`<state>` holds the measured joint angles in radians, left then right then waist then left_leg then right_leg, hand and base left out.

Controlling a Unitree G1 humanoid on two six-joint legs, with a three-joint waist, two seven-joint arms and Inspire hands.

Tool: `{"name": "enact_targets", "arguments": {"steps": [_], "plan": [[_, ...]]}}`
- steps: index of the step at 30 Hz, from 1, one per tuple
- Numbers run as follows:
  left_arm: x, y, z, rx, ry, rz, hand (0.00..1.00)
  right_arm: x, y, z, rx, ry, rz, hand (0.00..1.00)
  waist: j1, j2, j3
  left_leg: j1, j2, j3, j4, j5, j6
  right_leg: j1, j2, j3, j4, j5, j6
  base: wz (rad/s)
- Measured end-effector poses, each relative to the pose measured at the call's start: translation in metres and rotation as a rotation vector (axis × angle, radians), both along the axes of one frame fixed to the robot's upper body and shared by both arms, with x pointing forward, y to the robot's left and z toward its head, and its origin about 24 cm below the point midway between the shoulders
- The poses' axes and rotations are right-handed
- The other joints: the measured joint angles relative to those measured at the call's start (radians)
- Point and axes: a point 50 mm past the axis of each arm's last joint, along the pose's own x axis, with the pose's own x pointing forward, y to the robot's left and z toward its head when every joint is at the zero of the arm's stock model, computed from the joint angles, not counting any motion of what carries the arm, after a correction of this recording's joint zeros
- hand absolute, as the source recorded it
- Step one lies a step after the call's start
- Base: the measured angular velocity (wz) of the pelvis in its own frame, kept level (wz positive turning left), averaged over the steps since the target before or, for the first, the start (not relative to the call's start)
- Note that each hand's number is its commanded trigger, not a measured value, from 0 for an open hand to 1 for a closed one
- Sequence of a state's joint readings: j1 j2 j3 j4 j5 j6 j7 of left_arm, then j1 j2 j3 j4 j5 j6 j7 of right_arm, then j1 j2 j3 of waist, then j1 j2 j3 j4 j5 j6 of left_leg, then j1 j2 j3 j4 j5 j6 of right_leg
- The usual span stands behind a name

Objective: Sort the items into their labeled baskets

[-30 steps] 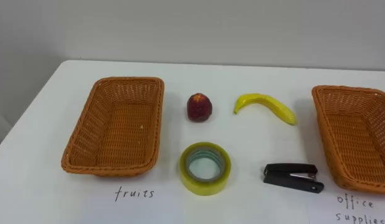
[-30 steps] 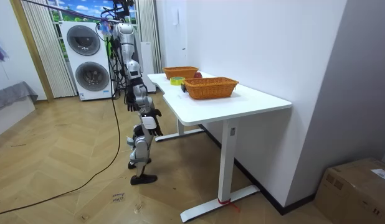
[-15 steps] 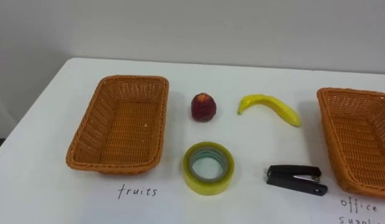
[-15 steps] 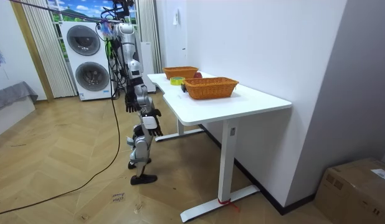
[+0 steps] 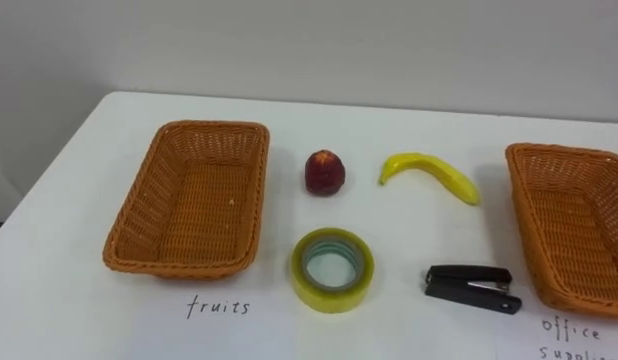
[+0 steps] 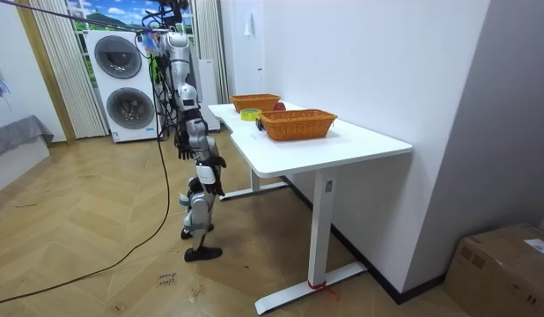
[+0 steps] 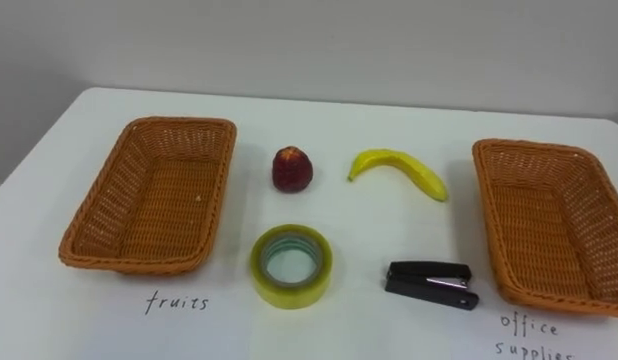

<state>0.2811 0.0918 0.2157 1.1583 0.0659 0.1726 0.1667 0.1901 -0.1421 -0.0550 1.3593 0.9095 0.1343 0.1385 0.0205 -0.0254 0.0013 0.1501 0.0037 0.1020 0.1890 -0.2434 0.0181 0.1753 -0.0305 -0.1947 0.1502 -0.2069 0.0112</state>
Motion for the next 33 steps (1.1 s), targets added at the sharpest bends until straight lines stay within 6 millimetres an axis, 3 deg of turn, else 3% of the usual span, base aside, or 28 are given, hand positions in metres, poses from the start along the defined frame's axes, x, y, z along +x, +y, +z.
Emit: {"name": "enact_targets", "arguments": {"steps": [5,7,12,15,23,28,33], "plan": [[-0.003,0.010,0.003,0.034,-0.023,0.081,0.00,-0.003,-0.012,0.003,-0.049,0.006,-0.201,0.00,-0.045,-0.007,-0.0006,0.004,0.001,0.010,-0.001,0.000,0.000,-0.002,0.001,0.011,0.003,0.000,0.000,-0.05],[-0.002,0.014,0.004,0.056,-0.031,0.080,0.00,-0.001,-0.019,0.004,-0.080,-0.003,-0.260,0.00,-0.044,-0.007,-0.0006,0.013,0.002,0.022,-0.004,0.000,0.000,-0.001,0.003,0.025,0.005,0.000,0.000,-0.19],[0.002,0.021,0.006,0.096,-0.068,0.088,0.00,0.015,-0.034,0.008,-0.157,-0.038,-0.379,0.00,-0.056,-0.008,-0.0011,0.017,0.003,0.028,-0.006,-0.002,0.001,-0.003,0.003,0.032,0.015,0.000,0.000,-0.05],[-0.002,0.024,0.008,0.118,-0.074,0.092,0.00,0.036,-0.050,0.016,-0.224,-0.105,-0.437,0.00,-0.069,-0.007,-0.0016,0.017,0.004,0.036,-0.014,-0.002,0.001,-0.013,0.003,0.043,0.022,-0.002,0.000,-0.09],[-0.012,0.028,0.011,0.155,-0.073,0.116,0.00,0.086,-0.092,0.058,-0.504,-0.273,-0.487,0.00,-0.075,-0.011,-0.0079,0.011,0.002,0.043,-0.016,-0.002,0.002,-0.032,0.004,0.055,0.025,-0.001,0.000,-0.04],[-0.008,0.028,0.012,0.156,-0.089,0.110,0.00,0.096,-0.099,0.075,-0.612,-0.234,-0.501,0.00,-0.074,-0.010,-0.0103,-0.002,0.002,0.050,-0.021,-0.001,0.002,-0.052,0.003,0.057,0.038,-0.001,0.000,-0.05],[-0.002,0.030,0.014,0.171,-0.130,0.090,0.00,0.102,-0.102,0.094,-0.706,-0.196,-0.505,0.00,-0.076,0.012,-0.0004,0.000,0.001,0.057,-0.022,-0.001,0.003,-0.054,0.001,0.059,0.054,-0.003,0.002,-0.02]]}}
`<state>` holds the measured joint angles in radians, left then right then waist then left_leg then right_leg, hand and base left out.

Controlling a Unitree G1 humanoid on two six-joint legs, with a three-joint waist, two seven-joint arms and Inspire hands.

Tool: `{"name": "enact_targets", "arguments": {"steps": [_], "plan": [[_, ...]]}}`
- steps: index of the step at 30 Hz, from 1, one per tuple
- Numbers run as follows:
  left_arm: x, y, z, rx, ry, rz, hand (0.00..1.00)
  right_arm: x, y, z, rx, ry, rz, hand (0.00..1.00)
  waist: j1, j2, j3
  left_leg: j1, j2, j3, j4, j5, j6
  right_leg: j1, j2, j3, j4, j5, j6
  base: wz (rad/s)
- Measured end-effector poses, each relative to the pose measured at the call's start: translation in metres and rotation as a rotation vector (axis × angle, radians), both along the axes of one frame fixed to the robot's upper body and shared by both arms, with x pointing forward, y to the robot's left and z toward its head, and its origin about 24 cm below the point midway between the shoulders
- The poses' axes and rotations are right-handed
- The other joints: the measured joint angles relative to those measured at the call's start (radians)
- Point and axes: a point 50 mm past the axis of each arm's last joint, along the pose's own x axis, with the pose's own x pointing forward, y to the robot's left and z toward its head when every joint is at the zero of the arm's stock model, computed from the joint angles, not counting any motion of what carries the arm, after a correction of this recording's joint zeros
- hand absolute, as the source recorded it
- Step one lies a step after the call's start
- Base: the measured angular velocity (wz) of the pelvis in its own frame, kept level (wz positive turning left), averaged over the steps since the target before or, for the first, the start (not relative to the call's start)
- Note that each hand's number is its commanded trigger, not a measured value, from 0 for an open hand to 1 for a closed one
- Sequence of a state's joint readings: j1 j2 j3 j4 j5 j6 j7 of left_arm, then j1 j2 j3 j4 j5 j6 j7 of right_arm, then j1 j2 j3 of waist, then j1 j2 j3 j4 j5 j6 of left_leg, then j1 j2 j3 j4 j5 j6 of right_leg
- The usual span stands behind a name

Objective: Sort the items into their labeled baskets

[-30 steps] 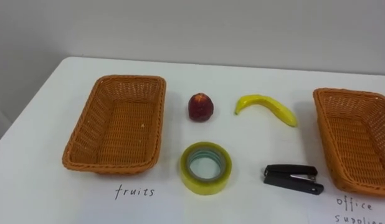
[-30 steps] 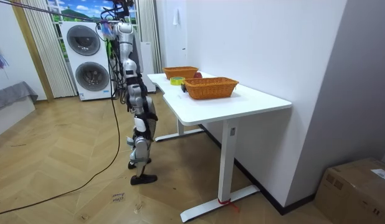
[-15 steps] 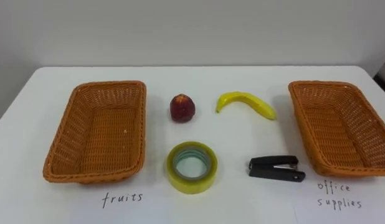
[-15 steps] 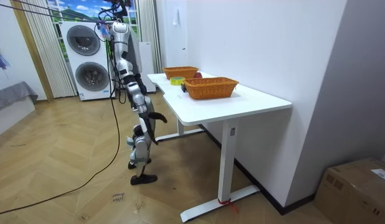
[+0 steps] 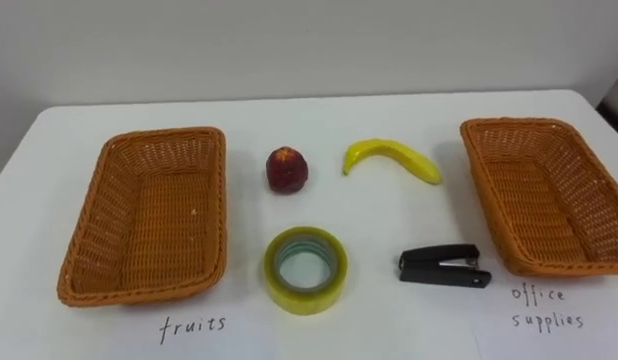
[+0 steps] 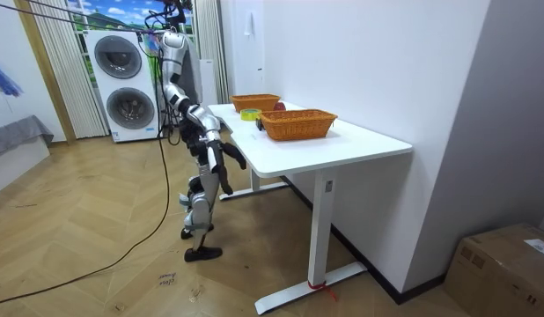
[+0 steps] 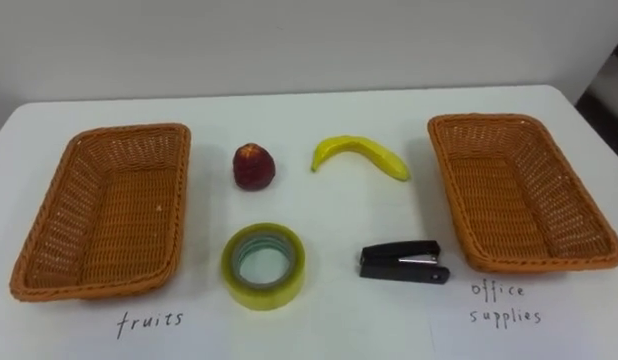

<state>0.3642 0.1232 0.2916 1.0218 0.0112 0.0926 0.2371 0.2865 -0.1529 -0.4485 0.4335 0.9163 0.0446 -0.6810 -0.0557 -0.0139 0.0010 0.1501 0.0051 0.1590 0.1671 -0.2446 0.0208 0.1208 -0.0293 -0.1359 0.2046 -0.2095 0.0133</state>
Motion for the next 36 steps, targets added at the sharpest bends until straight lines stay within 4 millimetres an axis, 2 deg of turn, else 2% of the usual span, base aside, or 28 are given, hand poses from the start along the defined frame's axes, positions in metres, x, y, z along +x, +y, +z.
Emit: {"name": "enact_targets", "arguments": {"steps": [7,9,11,13,14,16,20,22,28,29,33,36], "plan": [[-0.002,0.001,0.001,0.027,0.001,0.009,0.00,0.008,-0.005,0.023,-0.090,0.030,-0.096,0.00,-0.003,0.000,0.0027,0.000,-0.003,0.001,-0.005,0.001,0.002,-0.010,-0.001,0.011,0.002,-0.006,0.003,-0.01],[-0.006,0.001,0.002,0.034,0.010,0.012,0.00,0.016,-0.013,0.045,-0.166,-0.054,-0.140,0.00,-0.018,-0.004,0.0034,-0.001,-0.003,0.000,-0.005,0.001,0.002,-0.011,-0.001,0.012,0.001,-0.006,0.003,-0.04],[-0.006,0.002,0.002,0.047,0.003,-0.006,0.00,0.027,-0.026,0.084,-0.344,-0.167,-0.153,0.00,-0.025,-0.015,0.0052,-0.007,-0.003,0.000,-0.005,0.001,0.002,-0.018,0.000,0.012,0.001,-0.006,0.003,0.00],[-0.004,0.004,0.003,0.057,-0.013,-0.014,0.00,0.034,-0.032,0.112,-0.473,-0.239,-0.157,0.00,-0.022,-0.025,0.0066,-0.011,-0.002,0.001,-0.001,0.001,0.002,-0.021,0.001,0.010,0.000,-0.007,0.002,0.02],[-0.002,0.005,0.003,0.064,-0.020,-0.024,0.00,0.039,-0.031,0.127,-0.565,-0.265,-0.156,0.00,-0.021,-0.038,0.0035,-0.020,-0.001,0.001,0.003,0.001,0.002,-0.028,0.001,0.008,0.001,-0.006,0.002,0.03],[0.003,0.005,0.003,0.063,-0.028,-0.031,0.00,0.047,-0.028,0.146,-0.690,-0.284,-0.133,0.00,-0.019,-0.047,0.0044,-0.033,-0.001,0.001,0.005,0.001,0.002,-0.040,0.002,0.007,0.000,-0.005,0.000,0.00],[0.007,0.004,0.000,0.053,-0.004,-0.071,0.00,0.059,-0.018,0.180,-0.897,-0.342,-0.121,0.00,0.002,-0.055,-0.0016,-0.041,0.000,-0.005,0.002,0.001,0.002,-0.044,0.002,0.002,0.001,-0.004,0.000,0.00],[0.008,0.005,0.000,0.055,0.003,-0.084,0.00,0.061,-0.017,0.185,-0.948,-0.343,-0.109,0.00,0.009,-0.061,-0.0016,-0.041,0.000,-0.007,0.002,0.001,0.002,-0.040,0.002,-0.002,0.000,-0.004,0.000,0.06],[0.006,0.004,-0.001,0.049,0.014,-0.092,0.00,0.071,-0.011,0.203,-1.023,-0.416,-0.037,0.00,0.031,-0.054,-0.0009,-0.040,0.000,-0.009,0.002,0.001,0.002,-0.037,0.001,-0.006,-0.002,-0.004,0.000,0.01],[0.006,0.003,-0.001,0.044,0.015,-0.093,0.00,0.073,-0.007,0.209,-1.053,-0.437,-0.021,0.00,0.034,-0.054,-0.0034,-0.040,0.000,-0.009,0.002,0.001,0.002,-0.037,0.001,-0.006,-0.001,-0.004,0.000,0.00],[0.005,0.001,-0.002,0.036,0.027,-0.107,0.00,0.082,0.009,0.230,-1.163,-0.519,0.052,0.00,0.037,-0.041,-0.0004,-0.036,0.000,-0.009,0.002,0.002,0.001,-0.035,0.001,-0.006,0.001,-0.004,0.000,0.00],[0.005,0.001,-0.002,0.037,0.021,-0.108,0.00,0.086,0.016,0.240,-1.218,-0.559,0.111,0.00,0.038,-0.039,-0.0024,-0.033,0.000,-0.009,0.006,0.002,0.001,-0.031,0.001,-0.007,0.001,-0.004,-0.001,0.00]]}}
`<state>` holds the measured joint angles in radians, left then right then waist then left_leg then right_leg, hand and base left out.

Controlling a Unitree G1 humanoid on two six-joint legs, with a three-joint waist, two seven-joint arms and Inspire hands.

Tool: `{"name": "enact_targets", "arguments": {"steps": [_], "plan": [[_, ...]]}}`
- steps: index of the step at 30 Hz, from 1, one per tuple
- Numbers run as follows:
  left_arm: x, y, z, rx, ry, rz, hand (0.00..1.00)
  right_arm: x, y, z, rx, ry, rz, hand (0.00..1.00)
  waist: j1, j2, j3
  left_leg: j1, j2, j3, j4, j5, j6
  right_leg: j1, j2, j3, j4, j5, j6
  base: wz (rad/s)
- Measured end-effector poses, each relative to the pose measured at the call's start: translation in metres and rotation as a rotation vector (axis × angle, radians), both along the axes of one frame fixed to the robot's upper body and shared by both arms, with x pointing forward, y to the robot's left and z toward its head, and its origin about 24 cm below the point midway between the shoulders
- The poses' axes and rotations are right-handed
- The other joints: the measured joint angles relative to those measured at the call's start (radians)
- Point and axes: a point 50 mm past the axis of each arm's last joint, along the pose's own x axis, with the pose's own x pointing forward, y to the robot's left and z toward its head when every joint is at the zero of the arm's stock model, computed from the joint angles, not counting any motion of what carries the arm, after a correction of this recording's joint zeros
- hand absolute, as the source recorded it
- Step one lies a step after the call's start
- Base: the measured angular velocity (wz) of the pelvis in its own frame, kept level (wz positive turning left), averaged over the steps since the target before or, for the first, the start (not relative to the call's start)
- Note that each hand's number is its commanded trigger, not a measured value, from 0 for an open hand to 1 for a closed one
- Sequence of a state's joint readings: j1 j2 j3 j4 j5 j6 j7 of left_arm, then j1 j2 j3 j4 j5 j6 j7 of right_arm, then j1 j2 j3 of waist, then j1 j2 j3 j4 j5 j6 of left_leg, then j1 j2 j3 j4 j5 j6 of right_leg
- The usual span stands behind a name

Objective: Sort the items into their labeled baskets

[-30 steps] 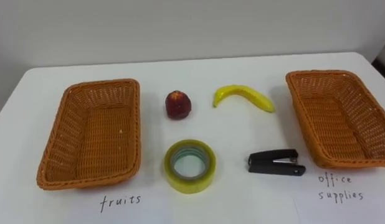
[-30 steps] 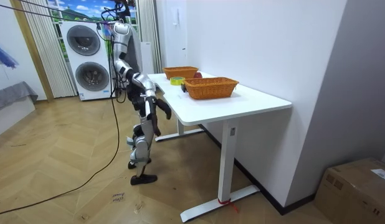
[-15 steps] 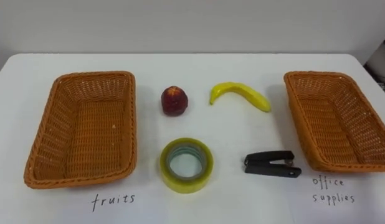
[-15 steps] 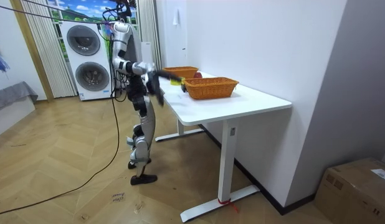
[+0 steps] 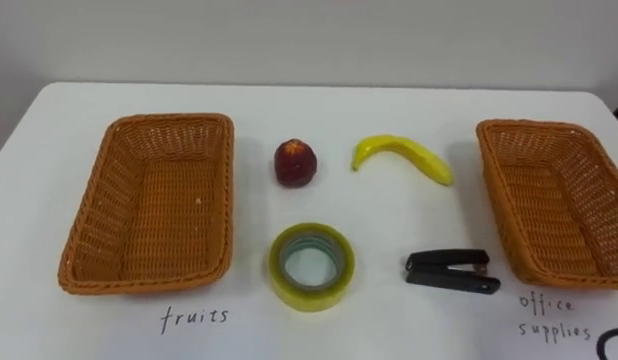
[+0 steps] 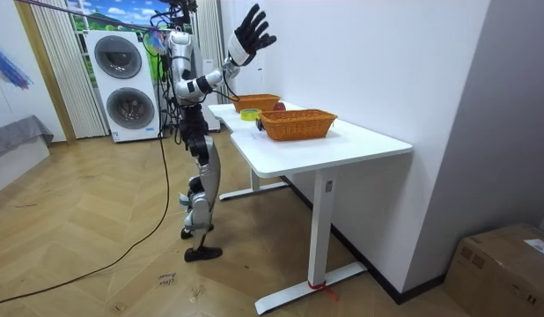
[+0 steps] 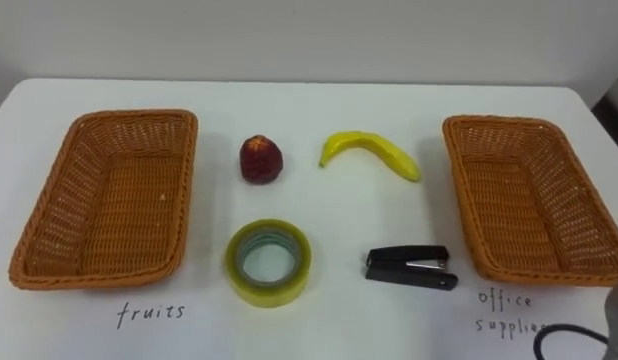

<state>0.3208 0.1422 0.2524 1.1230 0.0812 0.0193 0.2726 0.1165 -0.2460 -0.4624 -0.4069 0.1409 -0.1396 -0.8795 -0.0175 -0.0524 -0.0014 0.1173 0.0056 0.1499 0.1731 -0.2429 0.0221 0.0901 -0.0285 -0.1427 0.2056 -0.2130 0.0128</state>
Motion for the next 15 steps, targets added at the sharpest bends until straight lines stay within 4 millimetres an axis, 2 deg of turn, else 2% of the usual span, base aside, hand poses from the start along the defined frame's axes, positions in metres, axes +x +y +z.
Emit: {"name": "enact_targets", "arguments": {"steps": [10,11,15], "plan": [[-0.002,-0.003,-0.001,-0.030,0.003,0.000,0.00,0.017,0.013,0.017,-0.225,0.093,0.131,0.00,0.026,-0.034,0.0014,-0.003,-0.001,-0.014,0.008,0.000,0.000,-0.001,0.000,-0.002,-0.001,0.001,-0.002,0.01],[-0.002,-0.002,-0.001,-0.033,0.003,0.000,0.00,0.019,0.016,0.016,-0.240,0.108,0.155,0.00,0.030,-0.035,-0.0015,-0.005,0.000,-0.016,0.009,0.000,0.000,0.003,0.000,-0.005,-0.001,0.002,-0.003,0.06],[0.000,-0.003,-0.002,-0.054,-0.001,-0.006,0.00,0.029,0.029,0.013,-0.294,0.165,0.270,0.00,0.041,-0.043,0.0030,-0.006,0.001,-0.020,0.010,0.000,0.000,0.006,0.001,-0.006,-0.001,0.003,-0.003,0.02]]}}
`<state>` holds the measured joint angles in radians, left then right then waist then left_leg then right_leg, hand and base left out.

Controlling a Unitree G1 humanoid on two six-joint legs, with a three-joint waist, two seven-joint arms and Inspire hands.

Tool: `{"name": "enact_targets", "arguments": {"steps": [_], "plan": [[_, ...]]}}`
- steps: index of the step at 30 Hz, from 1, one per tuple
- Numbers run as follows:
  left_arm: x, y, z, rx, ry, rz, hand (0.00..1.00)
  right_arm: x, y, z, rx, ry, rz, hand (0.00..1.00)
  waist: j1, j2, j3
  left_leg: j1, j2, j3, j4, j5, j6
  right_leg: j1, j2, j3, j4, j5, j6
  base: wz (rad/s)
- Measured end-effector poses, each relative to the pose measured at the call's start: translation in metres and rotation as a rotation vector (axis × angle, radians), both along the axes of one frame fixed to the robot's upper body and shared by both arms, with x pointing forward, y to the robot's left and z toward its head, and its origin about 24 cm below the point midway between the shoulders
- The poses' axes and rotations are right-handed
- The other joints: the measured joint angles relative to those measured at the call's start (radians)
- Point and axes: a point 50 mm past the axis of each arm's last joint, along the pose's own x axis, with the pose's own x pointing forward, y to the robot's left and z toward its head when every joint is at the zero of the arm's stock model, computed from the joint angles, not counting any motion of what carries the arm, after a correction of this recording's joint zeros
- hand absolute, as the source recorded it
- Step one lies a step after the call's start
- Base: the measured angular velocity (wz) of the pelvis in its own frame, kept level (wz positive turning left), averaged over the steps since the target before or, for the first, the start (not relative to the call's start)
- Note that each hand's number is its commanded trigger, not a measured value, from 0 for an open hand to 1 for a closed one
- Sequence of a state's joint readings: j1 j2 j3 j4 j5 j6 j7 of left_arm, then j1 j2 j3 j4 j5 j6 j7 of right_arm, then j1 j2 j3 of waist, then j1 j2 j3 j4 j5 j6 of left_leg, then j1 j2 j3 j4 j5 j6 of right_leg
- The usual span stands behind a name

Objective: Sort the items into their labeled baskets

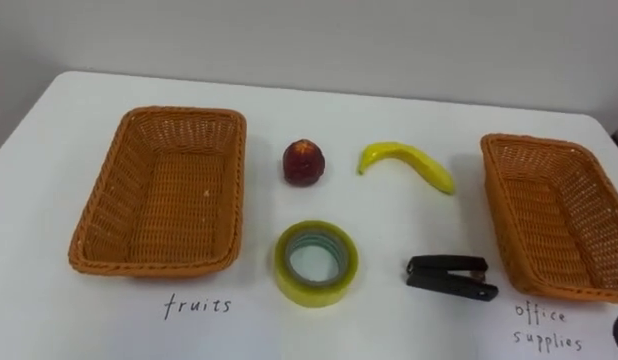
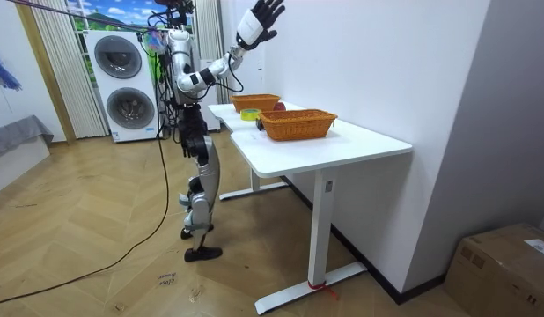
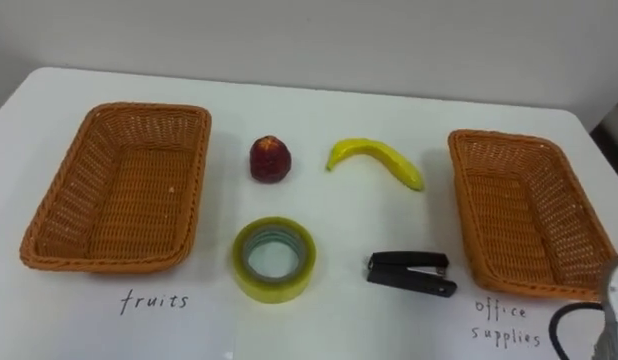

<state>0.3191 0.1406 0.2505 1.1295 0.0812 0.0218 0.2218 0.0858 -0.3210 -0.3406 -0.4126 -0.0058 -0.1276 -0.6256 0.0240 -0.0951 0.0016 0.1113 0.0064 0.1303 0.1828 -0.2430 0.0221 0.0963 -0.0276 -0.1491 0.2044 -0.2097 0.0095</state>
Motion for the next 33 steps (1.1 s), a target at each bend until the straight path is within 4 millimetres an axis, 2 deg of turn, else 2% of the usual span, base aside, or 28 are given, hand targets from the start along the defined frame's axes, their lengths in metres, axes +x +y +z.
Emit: {"name": "enact_targets", "arguments": {"steps": [6,12,19,28,33], "plan": [[0.001,0.006,0.002,-0.001,-0.005,-0.009,0.00,0.015,0.018,-0.002,-0.059,0.093,0.176,0.00,0.012,0.013,0.0089,0.001,0.000,-0.005,-0.004,0.000,0.000,0.004,0.000,-0.002,-0.002,0.000,0.000,0.04],[0.001,0.005,0.001,-0.019,0.007,-0.050,0.00,0.027,0.032,-0.016,-0.106,0.244,0.333,0.00,0.010,0.009,0.0070,0.001,0.000,-0.013,-0.001,0.000,0.000,0.007,0.000,-0.004,-0.003,0.000,0.000,0.00],[0.003,0.011,0.003,-0.039,0.005,-0.066,0.00,0.037,0.033,-0.032,-0.187,0.451,0.456,0.00,0.010,-0.008,-0.0028,-0.003,-0.001,-0.025,0.007,0.000,0.000,0.012,-0.002,-0.015,-0.002,0.000,0.000,0.05],[0.004,0.010,0.002,-0.074,0.024,-0.102,0.00,0.041,0.037,-0.040,-0.384,0.642,0.500,0.00,0.017,-0.012,-0.0015,-0.003,-0.001,-0.025,0.007,0.000,0.000,0.013,-0.002,-0.019,-0.001,0.002,-0.002,0.00],[0.012,0.010,0.001,-0.085,0.017,-0.106,0.00,0.043,0.039,-0.051,-0.424,0.770,0.554,0.00,0.038,-0.012,-0.0018,-0.011,0.000,-0.024,0.020,0.000,0.000,0.008,-0.002,-0.019,-0.001,0.003,-0.003,0.00]]}}
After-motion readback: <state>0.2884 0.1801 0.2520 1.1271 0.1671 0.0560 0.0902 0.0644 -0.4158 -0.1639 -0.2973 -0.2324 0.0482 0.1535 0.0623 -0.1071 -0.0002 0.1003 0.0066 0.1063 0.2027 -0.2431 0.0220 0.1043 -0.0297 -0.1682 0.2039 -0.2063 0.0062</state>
